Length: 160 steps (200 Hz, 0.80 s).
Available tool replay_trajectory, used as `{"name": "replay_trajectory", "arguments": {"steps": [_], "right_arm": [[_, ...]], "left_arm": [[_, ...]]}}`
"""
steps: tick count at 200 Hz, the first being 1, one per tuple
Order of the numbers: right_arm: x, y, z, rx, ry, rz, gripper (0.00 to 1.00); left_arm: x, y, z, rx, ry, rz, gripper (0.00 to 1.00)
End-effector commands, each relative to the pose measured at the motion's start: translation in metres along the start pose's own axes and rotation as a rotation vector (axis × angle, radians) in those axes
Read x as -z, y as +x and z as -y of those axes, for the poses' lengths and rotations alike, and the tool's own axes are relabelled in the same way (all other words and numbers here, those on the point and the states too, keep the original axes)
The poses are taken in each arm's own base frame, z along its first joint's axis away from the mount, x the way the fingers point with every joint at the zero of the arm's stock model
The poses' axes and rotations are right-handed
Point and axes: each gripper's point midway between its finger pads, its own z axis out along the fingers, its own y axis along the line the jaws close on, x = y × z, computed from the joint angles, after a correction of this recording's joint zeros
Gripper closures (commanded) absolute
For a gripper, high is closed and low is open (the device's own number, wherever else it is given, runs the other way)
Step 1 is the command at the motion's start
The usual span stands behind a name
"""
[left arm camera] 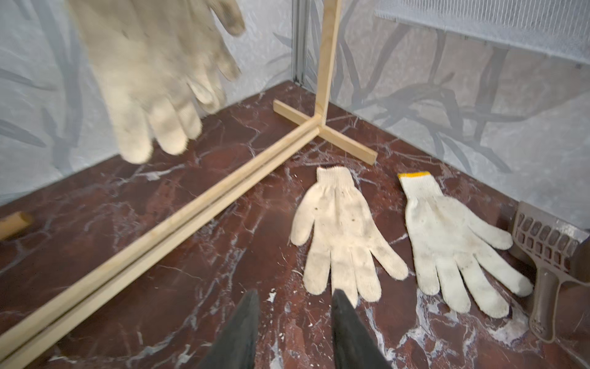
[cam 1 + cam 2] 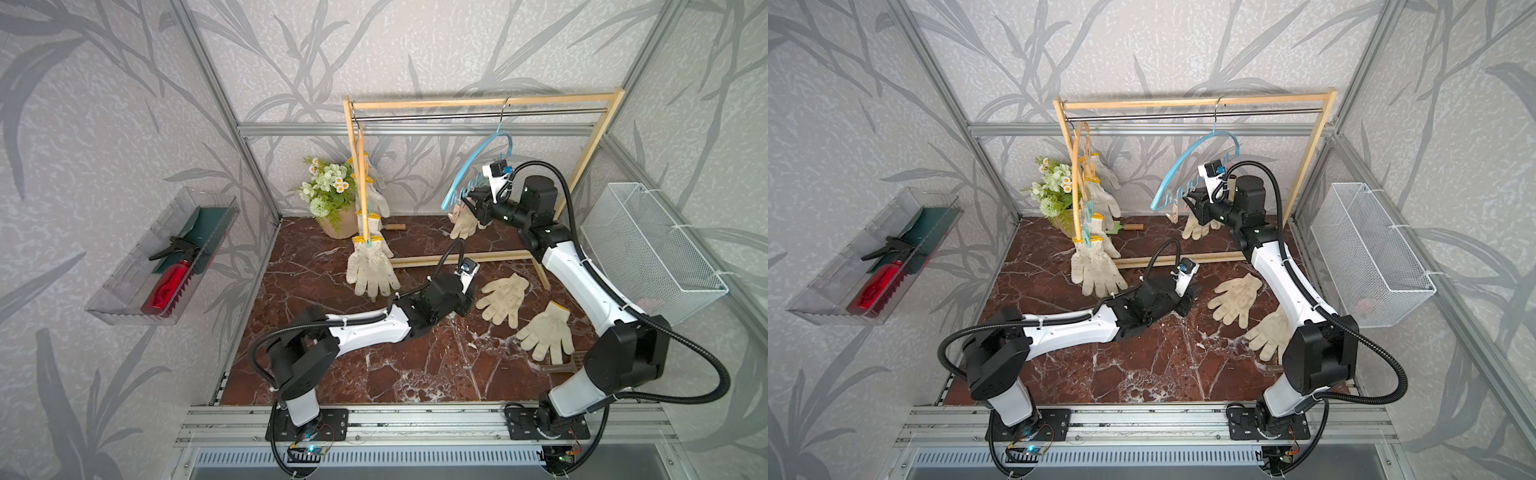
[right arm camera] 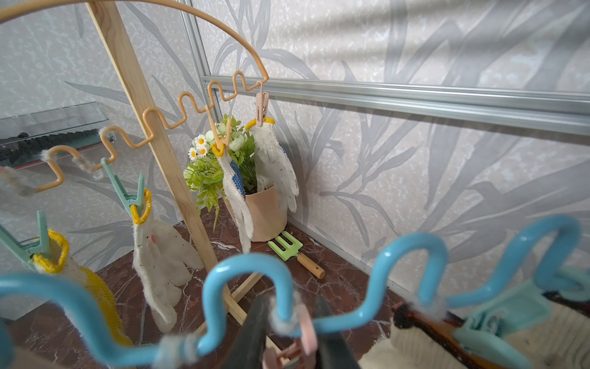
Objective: Clip the gloves onto a hanger to dry
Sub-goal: Open the clamp at the hanger.
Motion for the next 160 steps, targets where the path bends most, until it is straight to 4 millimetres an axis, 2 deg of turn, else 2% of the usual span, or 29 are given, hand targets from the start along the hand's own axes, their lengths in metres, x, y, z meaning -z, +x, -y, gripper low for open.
{"name": "replay_trajectory", "arguments": {"steps": [1,43,76,111,137,153,160], "right_arm": [[0.006,-0.023,-0.007,0.010,-0.007,0.057,0.75],[0.008,-0.026,-0.008,0.009,-0.008,0.058,0.75],[0.008,-0.025,-0.008,0.009,-0.007,0.053,0.75],[0.009,-0.025,-0.009,0.009,-0.005,0.050,0.75],[0.009,-0.025,-0.008,0.006,-0.003,0.053,0.75],[0.008,-0.024,-0.008,0.001,-0.006,0.052,0.75],[0.008,-0.023,-0.008,-0.001,-0.006,0.052,0.75]], "left_arm": [[-0.027,0.014,0.020,0.033,0.052,-0.030,0.62],[-0.075,0.047,0.038,-0.025,0.086,-0.128,0.61],[-0.103,0.070,0.046,-0.094,0.099,-0.221,0.54],[-0.122,0.095,0.050,-0.142,0.113,-0.313,0.45],[-0.130,0.120,0.047,-0.175,0.090,-0.416,0.45],[-0.129,0.132,0.044,-0.205,0.062,-0.458,0.48],[-0.127,0.134,0.042,-0.221,0.044,-0.464,0.54]]}}
